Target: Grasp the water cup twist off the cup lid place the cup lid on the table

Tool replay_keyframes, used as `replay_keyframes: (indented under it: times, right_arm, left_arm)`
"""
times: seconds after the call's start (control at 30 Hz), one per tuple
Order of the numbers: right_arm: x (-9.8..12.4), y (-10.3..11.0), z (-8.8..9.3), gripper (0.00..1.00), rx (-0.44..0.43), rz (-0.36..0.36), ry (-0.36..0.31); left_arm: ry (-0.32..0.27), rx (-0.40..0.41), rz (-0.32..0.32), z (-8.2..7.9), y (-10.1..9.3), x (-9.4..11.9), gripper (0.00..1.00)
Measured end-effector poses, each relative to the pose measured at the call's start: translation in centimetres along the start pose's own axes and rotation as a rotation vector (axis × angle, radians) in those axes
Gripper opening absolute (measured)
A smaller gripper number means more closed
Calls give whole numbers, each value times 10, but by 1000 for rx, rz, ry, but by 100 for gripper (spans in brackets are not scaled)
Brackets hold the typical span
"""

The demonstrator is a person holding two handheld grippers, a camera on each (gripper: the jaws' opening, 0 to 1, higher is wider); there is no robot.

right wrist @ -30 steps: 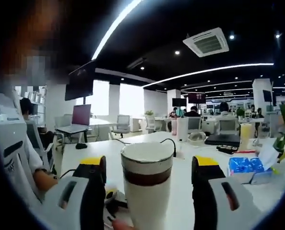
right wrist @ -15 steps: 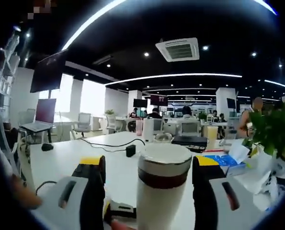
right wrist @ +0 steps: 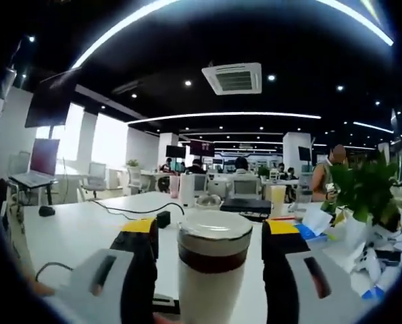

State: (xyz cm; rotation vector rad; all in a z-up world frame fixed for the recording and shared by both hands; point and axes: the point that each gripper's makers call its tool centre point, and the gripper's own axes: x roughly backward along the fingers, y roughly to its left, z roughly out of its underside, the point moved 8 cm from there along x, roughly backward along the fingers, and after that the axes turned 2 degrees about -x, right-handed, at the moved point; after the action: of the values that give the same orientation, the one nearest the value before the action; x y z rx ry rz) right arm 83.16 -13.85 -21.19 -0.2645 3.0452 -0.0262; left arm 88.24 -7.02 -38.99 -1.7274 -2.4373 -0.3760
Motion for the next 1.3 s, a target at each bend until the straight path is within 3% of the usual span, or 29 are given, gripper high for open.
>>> replay_keyframes:
  times: [0.3, 0.57, 1.3]
  right_arm:
    - [0, -1, -1, 45, 18, -2, -14]
    - [0, -4, 0, 45, 39, -36, -10]
    - [-8, -23, 2, 45, -1, -315, -12]
  left_arm:
    - [0, 2, -1, 0, 0, 0, 51]
    - [0, 4, 0, 0, 0, 0, 51]
    - [-1, 9, -3, 0, 0, -1, 51]
